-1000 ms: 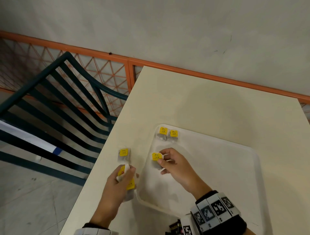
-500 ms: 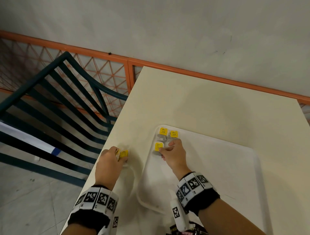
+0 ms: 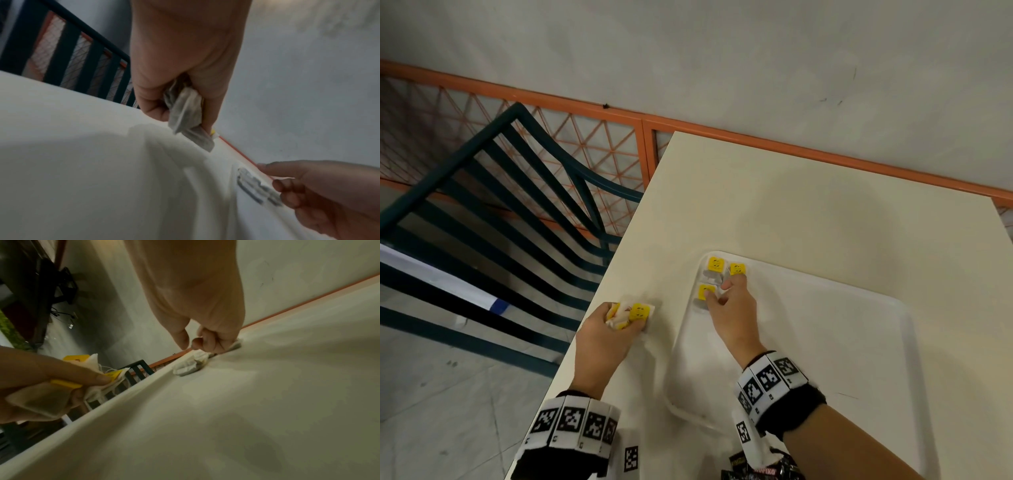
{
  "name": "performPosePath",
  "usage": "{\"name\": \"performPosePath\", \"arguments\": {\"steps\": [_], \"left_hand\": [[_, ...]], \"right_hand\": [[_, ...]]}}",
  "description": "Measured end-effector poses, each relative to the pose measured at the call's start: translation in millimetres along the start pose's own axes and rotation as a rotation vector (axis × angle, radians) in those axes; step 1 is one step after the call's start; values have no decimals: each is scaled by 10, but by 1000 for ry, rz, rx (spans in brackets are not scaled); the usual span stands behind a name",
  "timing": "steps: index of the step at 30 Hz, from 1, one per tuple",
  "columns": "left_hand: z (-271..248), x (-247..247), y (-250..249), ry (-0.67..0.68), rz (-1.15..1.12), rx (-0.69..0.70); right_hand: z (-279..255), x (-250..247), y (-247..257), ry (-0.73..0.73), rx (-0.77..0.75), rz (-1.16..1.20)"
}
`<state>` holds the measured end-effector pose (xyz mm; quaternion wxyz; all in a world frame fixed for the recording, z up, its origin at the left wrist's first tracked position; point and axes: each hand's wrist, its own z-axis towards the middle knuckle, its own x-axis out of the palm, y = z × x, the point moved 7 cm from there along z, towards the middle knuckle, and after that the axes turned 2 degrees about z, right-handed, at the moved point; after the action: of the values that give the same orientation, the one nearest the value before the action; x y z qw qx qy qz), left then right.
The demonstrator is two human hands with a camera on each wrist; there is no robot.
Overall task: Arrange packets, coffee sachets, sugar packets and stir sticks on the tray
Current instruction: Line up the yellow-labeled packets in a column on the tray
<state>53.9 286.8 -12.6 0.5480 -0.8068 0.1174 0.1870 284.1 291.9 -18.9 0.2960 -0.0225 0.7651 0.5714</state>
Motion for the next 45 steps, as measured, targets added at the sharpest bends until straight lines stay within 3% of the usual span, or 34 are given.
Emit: {"name": "performPosePath", "arguments": {"steps": [3, 6, 9, 12, 15, 21, 24, 33, 39, 41, 45], "left_hand": [[-113, 1, -70, 28, -200, -79], [-246, 51, -213, 80, -270, -41], [-365, 136, -280, 145, -306, 10], [-465, 223, -291, 217, -324, 32], [-518, 304, -201, 261, -379, -40], [-591, 473, -109, 372, -545, -241], [-584, 486, -79, 371, -573, -244], [-582, 470, -118, 346, -610, -175], [-587, 482, -189, 298, -611, -80], [-590, 487, -196, 291, -623, -65], [-593, 486, -194, 290, -601, -37]], "right_hand": [[-192, 81, 153, 156, -41, 56], [-447, 259, 223, 411, 5, 178], [-634, 332, 225, 536, 86, 311], [-693, 256, 174, 518, 171, 464], [-629, 110, 10, 426, 232, 492], [-308, -280, -358, 99, 317, 372], [-158, -372, -416, 24, 306, 314], [34, -303, -336, -19, 154, 92], [-38, -314, -234, -35, 51, -183], [-138, -305, -101, 6, -28, -155], [-532, -68, 102, 408, -46, 31]]}}
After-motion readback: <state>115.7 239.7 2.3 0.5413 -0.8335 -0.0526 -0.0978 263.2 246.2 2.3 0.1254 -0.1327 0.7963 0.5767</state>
